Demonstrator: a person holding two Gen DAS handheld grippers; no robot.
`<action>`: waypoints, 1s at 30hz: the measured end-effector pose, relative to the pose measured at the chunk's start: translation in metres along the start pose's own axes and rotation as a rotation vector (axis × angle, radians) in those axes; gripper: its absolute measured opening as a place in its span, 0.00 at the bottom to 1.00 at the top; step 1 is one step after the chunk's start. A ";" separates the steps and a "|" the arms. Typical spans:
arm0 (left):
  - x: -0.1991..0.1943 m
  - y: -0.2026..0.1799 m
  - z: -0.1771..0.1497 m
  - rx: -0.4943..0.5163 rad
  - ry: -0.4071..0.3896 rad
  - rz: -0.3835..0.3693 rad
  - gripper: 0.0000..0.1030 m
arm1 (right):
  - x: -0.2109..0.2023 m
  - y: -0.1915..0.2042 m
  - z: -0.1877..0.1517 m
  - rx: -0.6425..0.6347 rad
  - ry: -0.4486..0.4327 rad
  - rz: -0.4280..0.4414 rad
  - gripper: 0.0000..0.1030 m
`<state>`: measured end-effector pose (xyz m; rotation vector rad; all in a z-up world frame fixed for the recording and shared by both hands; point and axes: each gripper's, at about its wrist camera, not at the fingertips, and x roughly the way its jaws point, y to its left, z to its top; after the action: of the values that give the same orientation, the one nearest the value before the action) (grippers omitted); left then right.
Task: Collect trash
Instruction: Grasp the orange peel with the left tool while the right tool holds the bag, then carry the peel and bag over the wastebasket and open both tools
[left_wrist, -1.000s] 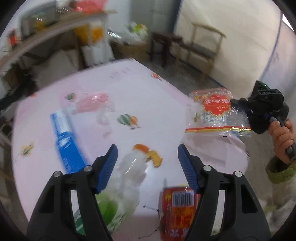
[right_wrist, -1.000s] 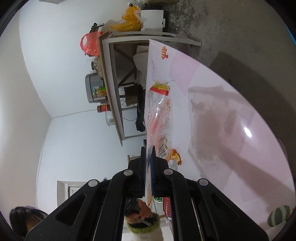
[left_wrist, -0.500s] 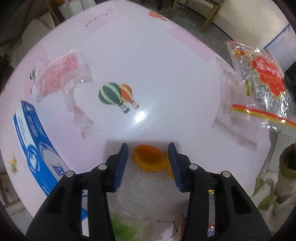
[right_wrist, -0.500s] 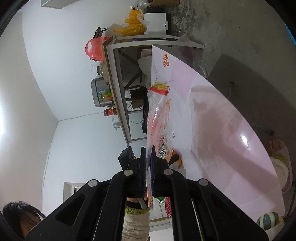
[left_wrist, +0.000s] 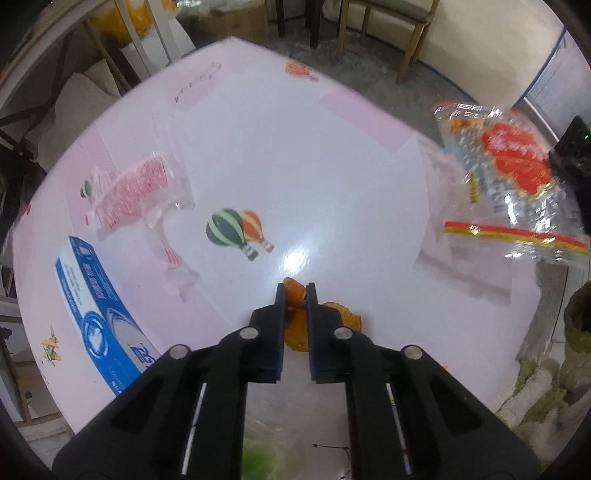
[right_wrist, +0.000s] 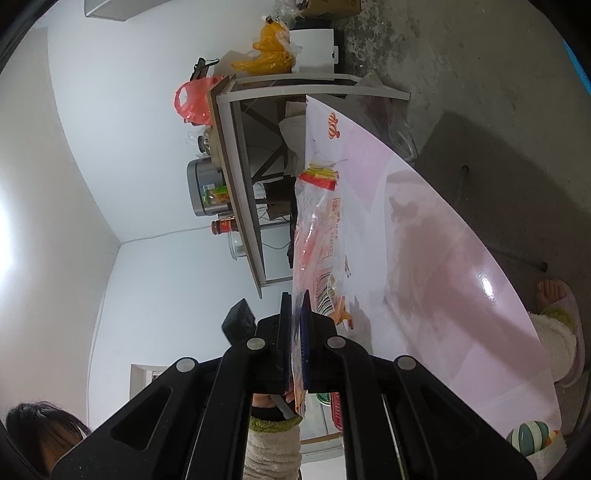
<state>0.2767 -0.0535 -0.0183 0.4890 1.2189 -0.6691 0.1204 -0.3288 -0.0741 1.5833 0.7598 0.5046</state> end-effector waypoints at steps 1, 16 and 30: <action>-0.007 -0.002 0.001 0.001 -0.019 0.001 0.08 | -0.002 0.001 -0.001 -0.004 -0.003 0.003 0.05; -0.077 -0.052 0.024 -0.003 -0.218 -0.130 0.08 | -0.057 0.017 -0.004 -0.057 -0.104 0.019 0.05; -0.048 -0.199 0.114 0.185 -0.183 -0.309 0.08 | -0.215 0.002 -0.009 -0.097 -0.482 -0.258 0.05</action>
<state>0.2063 -0.2627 0.0623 0.3855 1.0729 -1.0739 -0.0331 -0.4775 -0.0485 1.4118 0.5475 -0.0330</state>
